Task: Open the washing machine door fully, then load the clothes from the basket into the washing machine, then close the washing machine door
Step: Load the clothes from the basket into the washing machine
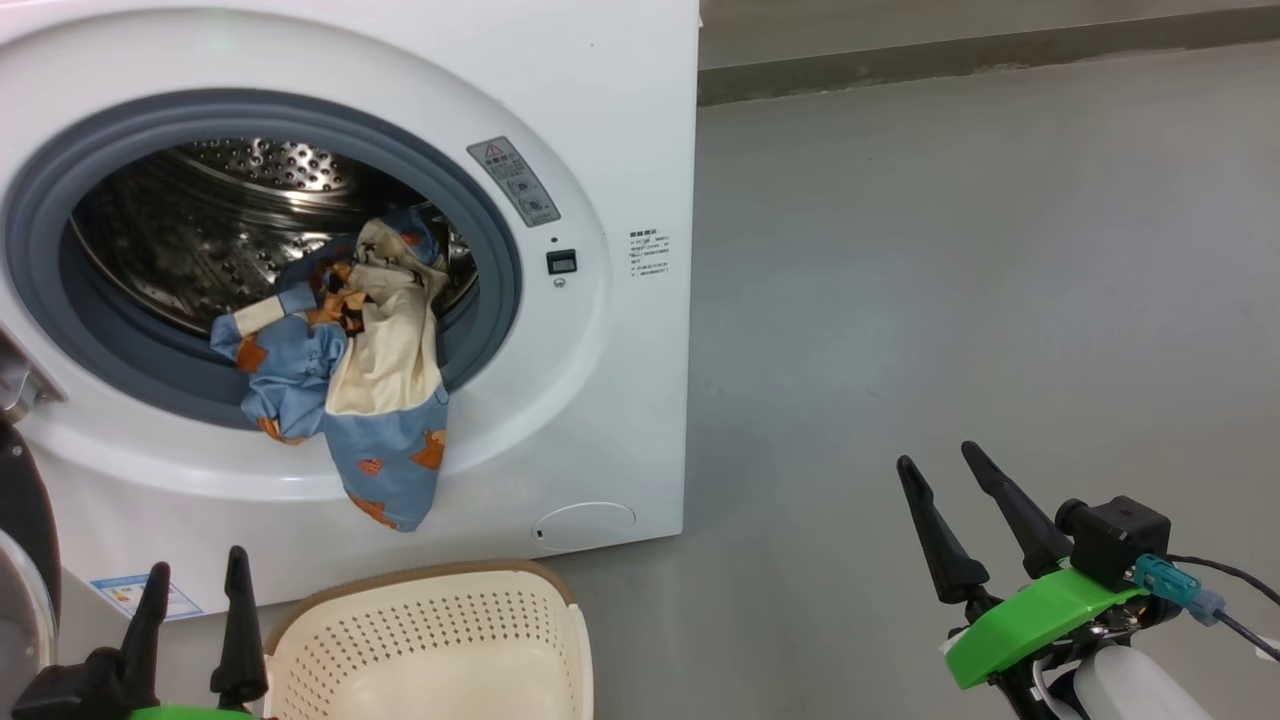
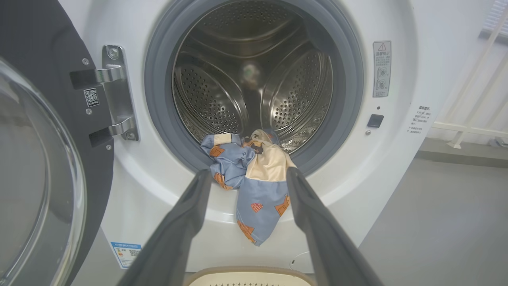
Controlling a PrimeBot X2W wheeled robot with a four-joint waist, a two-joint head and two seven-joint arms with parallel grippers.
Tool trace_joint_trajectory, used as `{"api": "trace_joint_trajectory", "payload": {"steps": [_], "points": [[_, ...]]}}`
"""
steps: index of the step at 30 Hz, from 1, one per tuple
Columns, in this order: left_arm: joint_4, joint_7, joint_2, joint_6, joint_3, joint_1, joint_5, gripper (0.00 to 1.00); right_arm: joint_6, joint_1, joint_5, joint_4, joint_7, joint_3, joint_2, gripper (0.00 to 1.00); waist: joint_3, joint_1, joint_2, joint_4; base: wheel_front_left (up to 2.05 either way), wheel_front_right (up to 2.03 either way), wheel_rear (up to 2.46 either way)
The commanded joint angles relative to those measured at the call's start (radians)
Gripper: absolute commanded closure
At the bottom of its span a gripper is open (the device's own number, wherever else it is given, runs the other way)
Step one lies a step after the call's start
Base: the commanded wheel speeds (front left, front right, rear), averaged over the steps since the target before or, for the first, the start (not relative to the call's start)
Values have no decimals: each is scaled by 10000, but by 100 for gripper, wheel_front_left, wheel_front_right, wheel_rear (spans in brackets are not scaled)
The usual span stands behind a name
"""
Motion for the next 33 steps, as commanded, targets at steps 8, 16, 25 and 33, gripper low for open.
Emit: {"api": "trace_joint_trajectory", "payload": {"steps": [8,16,25,33], "points": [[-360,-64,15,-12,418,-63,190,0,73,-73,-120,-248,-82,197,-206,0,-51,0,0,-21,0,0,0],[-212,-64,-102,-50,400,-113,197,0,73,-142,-120,-137,-82,224,-270,0,-40,0,0,-51,0,0,0],[445,98,-159,-85,212,-211,62,0,73,-184,-114,-136,-82,264,-249,0,87,0,0,-223,0,0,0],[1451,544,-36,-174,-67,-847,-295,0,73,-321,-141,-119,-82,284,-202,0,452,0,0,-532,0,0,0]]}}
